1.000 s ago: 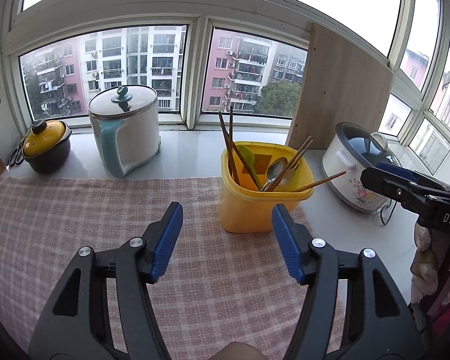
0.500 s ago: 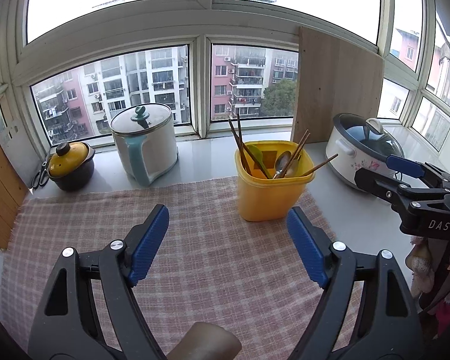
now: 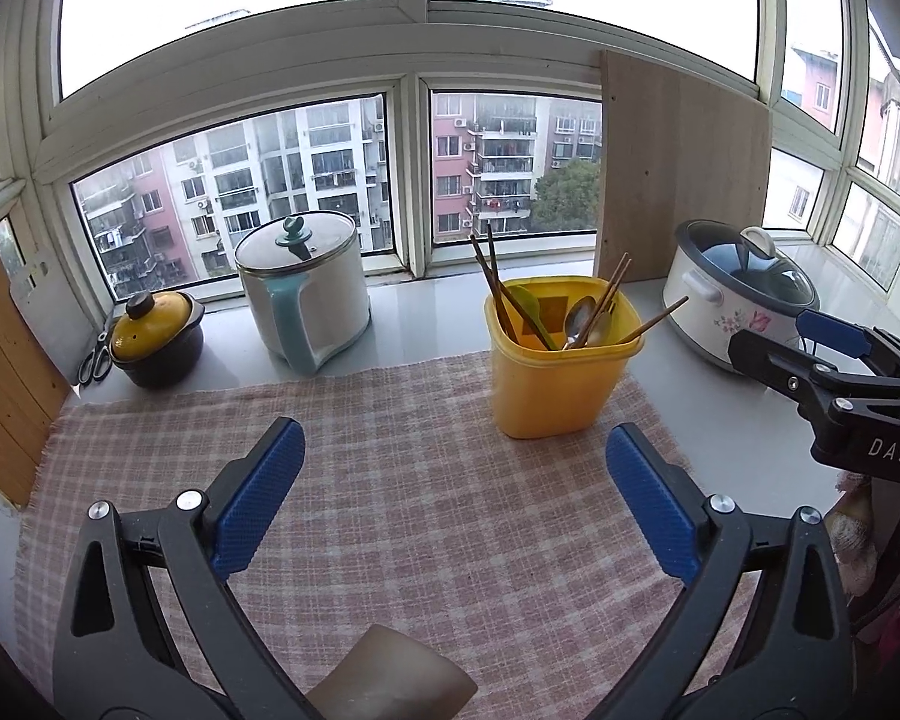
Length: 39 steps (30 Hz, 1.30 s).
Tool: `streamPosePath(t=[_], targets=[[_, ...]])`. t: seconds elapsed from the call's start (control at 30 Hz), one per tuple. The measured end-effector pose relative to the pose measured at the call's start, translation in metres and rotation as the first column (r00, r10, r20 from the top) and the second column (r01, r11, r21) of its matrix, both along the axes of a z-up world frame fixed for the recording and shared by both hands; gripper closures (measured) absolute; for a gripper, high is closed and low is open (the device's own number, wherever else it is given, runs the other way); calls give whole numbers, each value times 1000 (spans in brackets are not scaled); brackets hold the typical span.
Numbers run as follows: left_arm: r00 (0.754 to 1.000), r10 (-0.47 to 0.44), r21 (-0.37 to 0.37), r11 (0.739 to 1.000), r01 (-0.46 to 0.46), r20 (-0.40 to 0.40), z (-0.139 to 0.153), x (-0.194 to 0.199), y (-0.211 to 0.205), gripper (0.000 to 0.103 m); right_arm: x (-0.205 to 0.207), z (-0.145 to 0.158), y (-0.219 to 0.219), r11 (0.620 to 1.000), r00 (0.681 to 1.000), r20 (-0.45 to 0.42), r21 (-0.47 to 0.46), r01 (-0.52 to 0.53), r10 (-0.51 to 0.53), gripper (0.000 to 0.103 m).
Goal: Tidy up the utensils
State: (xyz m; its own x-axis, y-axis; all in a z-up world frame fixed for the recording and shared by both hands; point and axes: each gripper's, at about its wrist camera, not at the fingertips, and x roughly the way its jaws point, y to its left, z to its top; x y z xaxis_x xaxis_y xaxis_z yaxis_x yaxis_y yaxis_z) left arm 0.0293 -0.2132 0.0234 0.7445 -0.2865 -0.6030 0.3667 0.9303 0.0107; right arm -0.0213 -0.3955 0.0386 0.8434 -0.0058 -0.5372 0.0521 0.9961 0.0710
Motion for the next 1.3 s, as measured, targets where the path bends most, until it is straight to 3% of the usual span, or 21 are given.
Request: streamPosePath(t=[1.3], targets=[[999, 19, 7, 1000, -19, -27, -13, 23, -5, 1, 30, -23, -10, 999, 998, -58, 30, 18, -17, 0]])
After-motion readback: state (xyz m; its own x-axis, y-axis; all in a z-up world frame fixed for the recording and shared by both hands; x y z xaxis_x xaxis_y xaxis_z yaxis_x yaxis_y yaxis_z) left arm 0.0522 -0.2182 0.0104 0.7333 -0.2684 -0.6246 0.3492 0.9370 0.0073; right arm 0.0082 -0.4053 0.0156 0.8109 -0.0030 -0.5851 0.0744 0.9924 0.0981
